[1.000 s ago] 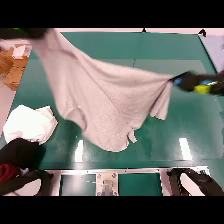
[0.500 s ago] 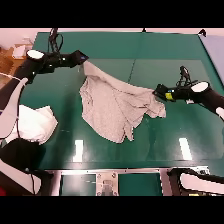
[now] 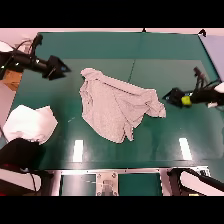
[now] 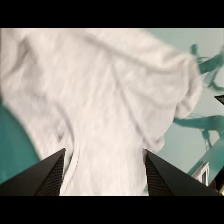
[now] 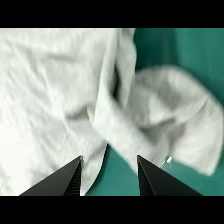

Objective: Fold the shirts.

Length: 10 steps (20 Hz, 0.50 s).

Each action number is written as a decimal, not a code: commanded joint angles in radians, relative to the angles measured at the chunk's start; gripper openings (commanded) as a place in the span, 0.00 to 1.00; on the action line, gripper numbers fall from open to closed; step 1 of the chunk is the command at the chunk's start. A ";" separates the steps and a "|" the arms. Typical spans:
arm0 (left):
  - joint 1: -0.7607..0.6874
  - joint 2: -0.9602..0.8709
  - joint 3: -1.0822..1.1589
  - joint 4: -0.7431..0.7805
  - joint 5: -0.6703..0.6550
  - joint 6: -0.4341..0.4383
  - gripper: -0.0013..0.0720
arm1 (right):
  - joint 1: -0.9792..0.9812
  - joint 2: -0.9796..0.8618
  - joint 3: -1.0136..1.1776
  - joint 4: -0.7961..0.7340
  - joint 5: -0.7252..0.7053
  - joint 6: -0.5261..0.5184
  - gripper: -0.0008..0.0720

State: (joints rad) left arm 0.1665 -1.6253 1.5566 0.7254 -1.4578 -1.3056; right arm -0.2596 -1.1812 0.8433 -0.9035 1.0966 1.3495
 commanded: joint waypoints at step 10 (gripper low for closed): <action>-0.297 0.420 -1.028 -0.031 0.437 -0.085 0.78 | 0.363 -0.137 -0.257 0.195 -0.263 -0.021 0.43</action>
State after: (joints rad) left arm -0.0147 -1.2427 0.6884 0.7765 -1.1908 -1.3846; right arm 0.0689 -1.2751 0.5930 -0.7330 0.8711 1.3403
